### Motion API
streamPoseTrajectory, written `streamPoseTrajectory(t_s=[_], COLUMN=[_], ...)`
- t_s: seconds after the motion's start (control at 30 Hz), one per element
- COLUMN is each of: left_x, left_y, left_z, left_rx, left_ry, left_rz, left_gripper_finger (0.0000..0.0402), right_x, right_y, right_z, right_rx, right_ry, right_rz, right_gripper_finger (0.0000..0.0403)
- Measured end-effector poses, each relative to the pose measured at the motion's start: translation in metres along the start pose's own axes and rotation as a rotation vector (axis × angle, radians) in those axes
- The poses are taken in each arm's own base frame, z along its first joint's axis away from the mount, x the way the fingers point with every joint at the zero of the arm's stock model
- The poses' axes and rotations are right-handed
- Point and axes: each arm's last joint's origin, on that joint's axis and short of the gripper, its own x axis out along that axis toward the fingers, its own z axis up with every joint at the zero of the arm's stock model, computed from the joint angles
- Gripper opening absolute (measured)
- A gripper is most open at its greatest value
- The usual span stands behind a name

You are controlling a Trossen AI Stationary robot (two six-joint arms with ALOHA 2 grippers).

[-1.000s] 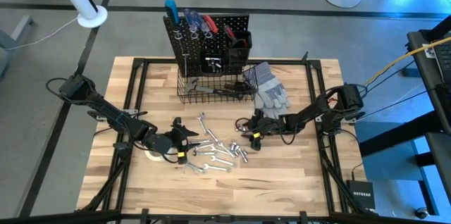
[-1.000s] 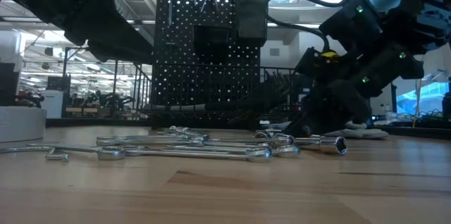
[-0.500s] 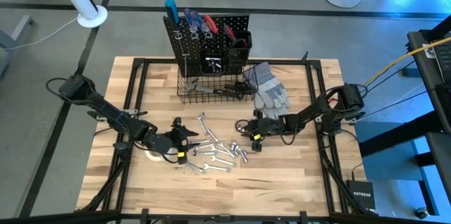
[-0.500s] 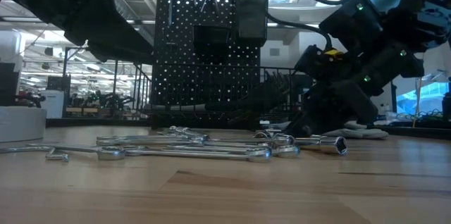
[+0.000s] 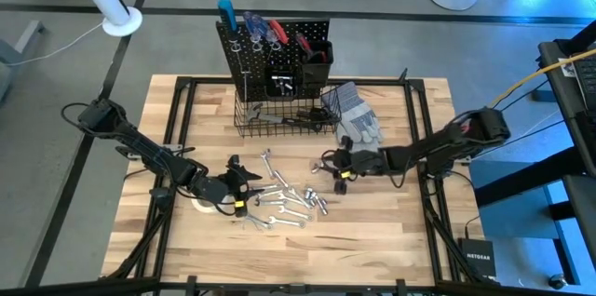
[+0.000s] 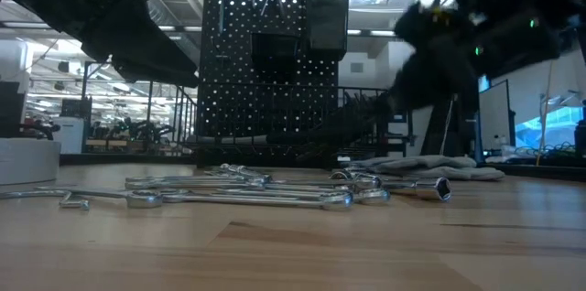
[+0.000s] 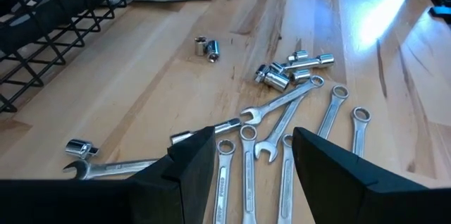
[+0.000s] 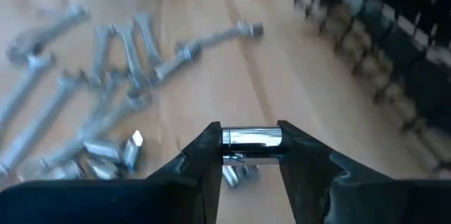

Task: Hang tools onto peg board
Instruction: Put the socket into the left black bin on the peg board

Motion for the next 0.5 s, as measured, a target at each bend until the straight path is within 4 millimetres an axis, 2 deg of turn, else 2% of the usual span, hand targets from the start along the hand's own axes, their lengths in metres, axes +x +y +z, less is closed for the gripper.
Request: streamPoseTrajectory(t_s=[0.2,0.5], left_x=[0.0,0.0], left_y=[0.0,0.0], left_z=[0.0,0.0], left_rx=[0.0,0.004], left_ry=[-0.001,-0.002], left_rz=[0.0,0.0], left_gripper_finger=[0.0182,0.0182], right_x=[-0.005,-0.001], right_y=[0.02,0.039], right_z=[0.045,0.126], right_rx=[-0.059,-0.192], right_ry=[-0.153,-0.33], right_rz=[-0.016,-0.203], right_gripper_finger=[0.0122,0.0123])
